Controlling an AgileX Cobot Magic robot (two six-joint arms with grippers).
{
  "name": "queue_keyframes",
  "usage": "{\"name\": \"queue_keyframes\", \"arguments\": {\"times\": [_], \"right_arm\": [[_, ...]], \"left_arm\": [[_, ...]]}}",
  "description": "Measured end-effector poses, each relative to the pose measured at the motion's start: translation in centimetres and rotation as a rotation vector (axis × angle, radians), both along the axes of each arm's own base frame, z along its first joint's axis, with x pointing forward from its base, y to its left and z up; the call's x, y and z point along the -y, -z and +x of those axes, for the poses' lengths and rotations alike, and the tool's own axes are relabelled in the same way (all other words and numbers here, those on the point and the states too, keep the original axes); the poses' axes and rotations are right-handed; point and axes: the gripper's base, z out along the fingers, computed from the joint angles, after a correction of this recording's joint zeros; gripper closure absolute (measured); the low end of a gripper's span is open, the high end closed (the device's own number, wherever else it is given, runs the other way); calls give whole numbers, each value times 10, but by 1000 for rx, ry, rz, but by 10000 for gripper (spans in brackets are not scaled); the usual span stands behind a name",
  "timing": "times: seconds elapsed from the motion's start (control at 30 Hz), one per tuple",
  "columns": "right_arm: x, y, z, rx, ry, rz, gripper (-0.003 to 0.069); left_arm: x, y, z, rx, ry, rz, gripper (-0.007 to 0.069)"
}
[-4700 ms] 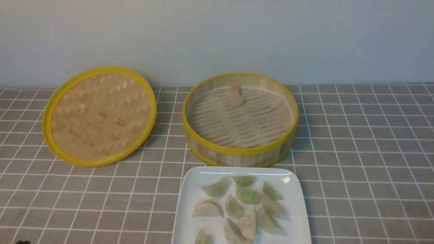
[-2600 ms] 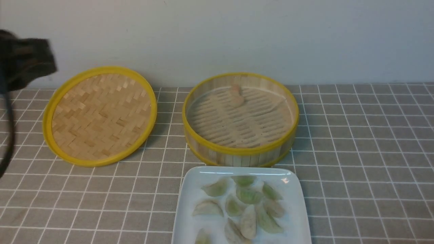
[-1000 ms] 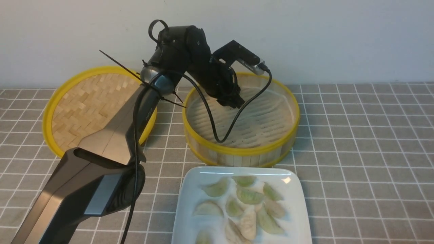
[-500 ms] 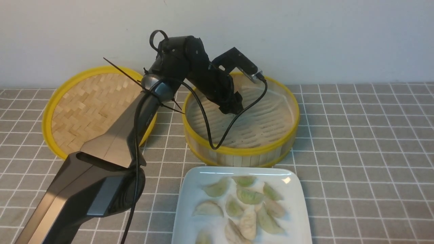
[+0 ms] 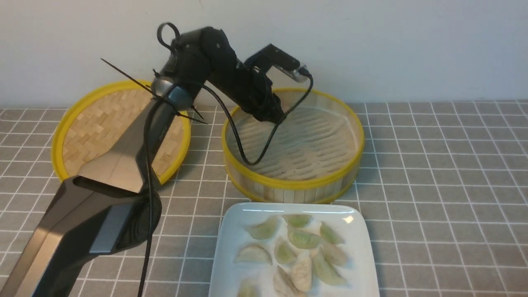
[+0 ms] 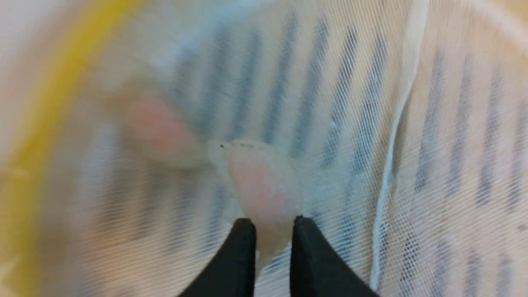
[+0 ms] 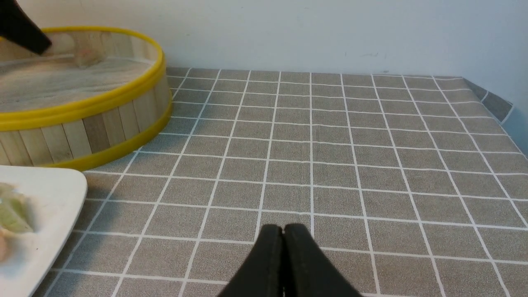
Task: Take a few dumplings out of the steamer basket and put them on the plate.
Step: Use the left arm to put the dumpling into the plate
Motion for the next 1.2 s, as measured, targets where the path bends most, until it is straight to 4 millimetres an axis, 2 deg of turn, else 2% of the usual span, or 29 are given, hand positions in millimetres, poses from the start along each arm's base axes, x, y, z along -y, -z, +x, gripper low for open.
{"name": "queue_keyframes", "arguments": {"times": [0.1, 0.13, 0.17, 0.23, 0.27, 0.3, 0.37, 0.5, 0.63, 0.67, 0.7, 0.73, 0.83, 0.97, 1.0, 1.03, 1.07, 1.2], "right_arm": [[0, 0, 0, 0, 0, 0, 668], [0, 0, 0, 0, 0, 0, 668], [0, 0, 0, 0, 0, 0, 668], [0, 0, 0, 0, 0, 0, 668], [0, 0, 0, 0, 0, 0, 668], [0, 0, 0, 0, 0, 0, 668], [0, 0, 0, 0, 0, 0, 668], [0, 0, 0, 1, 0, 0, 668], [0, 0, 0, 1, 0, 0, 668], [0, 0, 0, 1, 0, 0, 668], [0, 0, 0, 1, 0, 0, 668], [0, 0, 0, 1, 0, 0, 668], [0, 0, 0, 1, 0, 0, 668], [0, 0, 0, 1, 0, 0, 668], [0, 0, 0, 1, 0, 0, 668], [0, 0, 0, 1, 0, 0, 668], [0, 0, 0, 0, 0, 0, 668], [0, 0, 0, 0, 0, 0, 668]], "left_arm": [[-18, -42, -2, 53, -57, -34, 545], [-26, -66, -6, 78, -91, -59, 545], [-27, -66, -6, 76, -97, -61, 545], [-35, -103, -16, 102, -145, -102, 545], [-36, -109, -19, 103, -151, -109, 545], [-38, -132, -29, 100, -178, -139, 545], [-39, -148, -40, 77, -196, -153, 545], [-42, -156, -60, -13, -209, -132, 545], [-49, -150, -93, -151, -219, -83, 545], [-50, -149, -95, -159, -219, -80, 545], [-51, -146, -115, -212, -214, -62, 545], [-51, -140, -117, -237, -214, -54, 545], [-40, -110, -159, -379, -154, 16, 545], [-22, -61, -195, -529, -54, 117, 545], [-19, -58, -197, -535, -44, 123, 545], [-11, -41, -208, -577, -6, 159, 545], [-6, -32, -214, -597, 20, 179, 545], [11, -13, -223, -631, 75, 217, 545]]}}
